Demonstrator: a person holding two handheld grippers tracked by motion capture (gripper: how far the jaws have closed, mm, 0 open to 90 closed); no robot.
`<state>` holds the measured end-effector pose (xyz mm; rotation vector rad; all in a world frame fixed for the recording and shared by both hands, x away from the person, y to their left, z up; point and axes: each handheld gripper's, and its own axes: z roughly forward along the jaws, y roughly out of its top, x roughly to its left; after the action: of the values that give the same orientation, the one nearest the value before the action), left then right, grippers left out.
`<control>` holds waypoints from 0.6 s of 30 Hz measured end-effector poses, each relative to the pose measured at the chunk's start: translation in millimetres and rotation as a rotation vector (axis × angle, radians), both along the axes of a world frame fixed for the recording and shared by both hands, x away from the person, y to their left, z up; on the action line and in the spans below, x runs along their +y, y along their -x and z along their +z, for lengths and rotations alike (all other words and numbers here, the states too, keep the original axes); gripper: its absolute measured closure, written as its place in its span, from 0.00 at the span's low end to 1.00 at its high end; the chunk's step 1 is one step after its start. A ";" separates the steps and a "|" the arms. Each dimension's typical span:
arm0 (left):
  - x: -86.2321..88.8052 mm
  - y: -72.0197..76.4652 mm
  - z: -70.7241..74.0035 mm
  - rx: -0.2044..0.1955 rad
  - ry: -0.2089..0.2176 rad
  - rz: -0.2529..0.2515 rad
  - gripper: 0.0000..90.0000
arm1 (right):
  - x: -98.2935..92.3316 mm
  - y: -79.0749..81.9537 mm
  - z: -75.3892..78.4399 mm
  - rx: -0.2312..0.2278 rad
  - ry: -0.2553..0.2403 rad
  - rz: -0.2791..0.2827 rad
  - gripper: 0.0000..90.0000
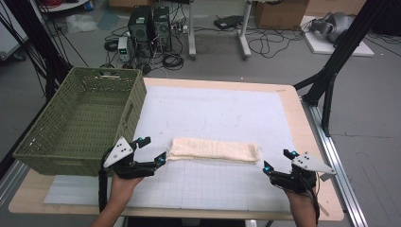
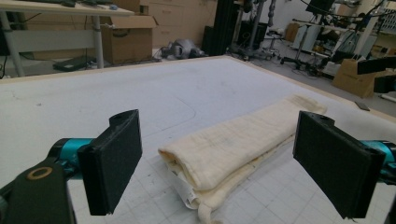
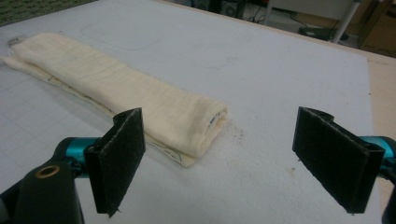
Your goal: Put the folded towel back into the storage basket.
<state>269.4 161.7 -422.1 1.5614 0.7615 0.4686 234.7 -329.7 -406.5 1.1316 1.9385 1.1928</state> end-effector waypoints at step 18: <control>-1.5 1.0 1.2 0.017 -0.030 -0.009 0.18 | 2.3 -4.1 -3.3 0.032 -0.012 0.013 0.17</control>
<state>268.4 160.2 -420.9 1.5974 0.7633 0.4624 238.7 -327.4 -409.8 1.1523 1.9678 1.2020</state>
